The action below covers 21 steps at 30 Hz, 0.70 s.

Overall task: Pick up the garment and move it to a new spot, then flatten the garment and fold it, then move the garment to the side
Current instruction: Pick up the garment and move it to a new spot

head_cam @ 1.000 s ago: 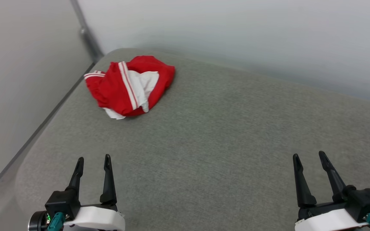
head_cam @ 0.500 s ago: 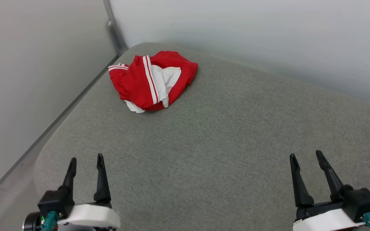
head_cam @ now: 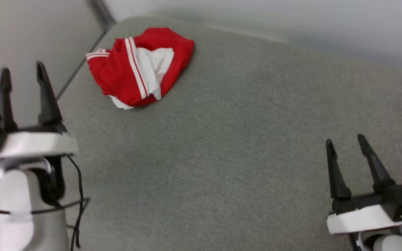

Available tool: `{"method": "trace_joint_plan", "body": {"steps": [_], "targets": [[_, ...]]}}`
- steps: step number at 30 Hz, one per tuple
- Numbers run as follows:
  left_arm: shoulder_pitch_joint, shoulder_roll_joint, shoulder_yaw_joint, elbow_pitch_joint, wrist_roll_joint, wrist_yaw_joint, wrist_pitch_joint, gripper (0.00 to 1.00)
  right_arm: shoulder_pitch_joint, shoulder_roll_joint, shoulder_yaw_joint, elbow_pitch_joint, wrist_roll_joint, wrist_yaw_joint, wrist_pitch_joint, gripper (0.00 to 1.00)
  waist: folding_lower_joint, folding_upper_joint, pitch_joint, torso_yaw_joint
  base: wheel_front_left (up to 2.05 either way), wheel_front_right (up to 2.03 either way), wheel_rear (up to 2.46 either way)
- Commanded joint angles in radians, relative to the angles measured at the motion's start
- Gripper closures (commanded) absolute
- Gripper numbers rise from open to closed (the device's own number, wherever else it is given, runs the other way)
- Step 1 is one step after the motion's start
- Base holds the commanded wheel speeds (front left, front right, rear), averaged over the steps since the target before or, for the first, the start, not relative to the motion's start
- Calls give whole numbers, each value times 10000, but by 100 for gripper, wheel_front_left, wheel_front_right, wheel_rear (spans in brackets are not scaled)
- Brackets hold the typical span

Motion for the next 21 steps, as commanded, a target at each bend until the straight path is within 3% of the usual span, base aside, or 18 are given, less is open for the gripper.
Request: {"method": "trace_joint_plan", "body": {"steps": [1,9,14,17,21], "targets": [[-370,134,92,90,-1,-95,-24,0,-205,20,-75,-79,-106,-3,-21,0,-1,0,667,-390,0,0,0],[-2696,1162,351,1339,-231,-421,-24,0,-1016,17,-541,-533,-742,-3,-21,0,-1,0,2163,-935,0,0,0],[-3816,2079,-29,2448,-521,-483,25,0,-1323,0,-677,-817,-940,-3,-23,0,-1,0,2769,-1147,0,0,0],[-4383,2637,-683,3137,-1211,-487,628,0,-1442,-28,-691,-964,-968,-3,-21,0,-1,0,2985,-1266,0,0,0],[-4836,3631,-2156,3734,-2522,-484,2440,0,-1518,-105,-714,-1117,-966,-3,-21,0,-1,0,3251,-1377,0,0,0]]}}
